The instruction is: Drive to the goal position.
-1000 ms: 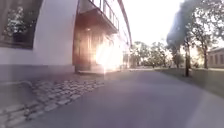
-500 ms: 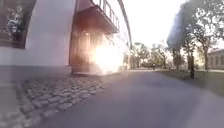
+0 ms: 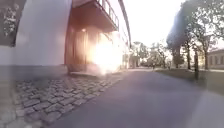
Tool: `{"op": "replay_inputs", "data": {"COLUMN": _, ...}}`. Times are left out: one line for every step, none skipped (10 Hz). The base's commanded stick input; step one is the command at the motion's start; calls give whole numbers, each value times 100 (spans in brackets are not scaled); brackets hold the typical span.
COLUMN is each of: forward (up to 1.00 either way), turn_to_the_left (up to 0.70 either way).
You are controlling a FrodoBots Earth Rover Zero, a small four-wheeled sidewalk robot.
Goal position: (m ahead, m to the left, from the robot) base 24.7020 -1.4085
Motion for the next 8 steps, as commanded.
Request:
{"op": "replay_inputs", "data": {"forward": 70, "turn_to_the_left": -5}}
{"op": "replay_inputs", "data": {"forward": 70, "turn_to_the_left": -13}}
{"op": "replay_inputs", "data": {"forward": 70, "turn_to_the_left": -20}}
{"op": "replay_inputs", "data": {"forward": 70, "turn_to_the_left": -28}}
{"op": "replay_inputs", "data": {"forward": 70, "turn_to_the_left": -35}}
{"op": "replay_inputs", "data": {"forward": 70, "turn_to_the_left": -35}}
{"op": "replay_inputs", "data": {"forward": 70, "turn_to_the_left": -35}}
{"op": "replay_inputs", "data": {"forward": 70, "turn_to_the_left": -35}}
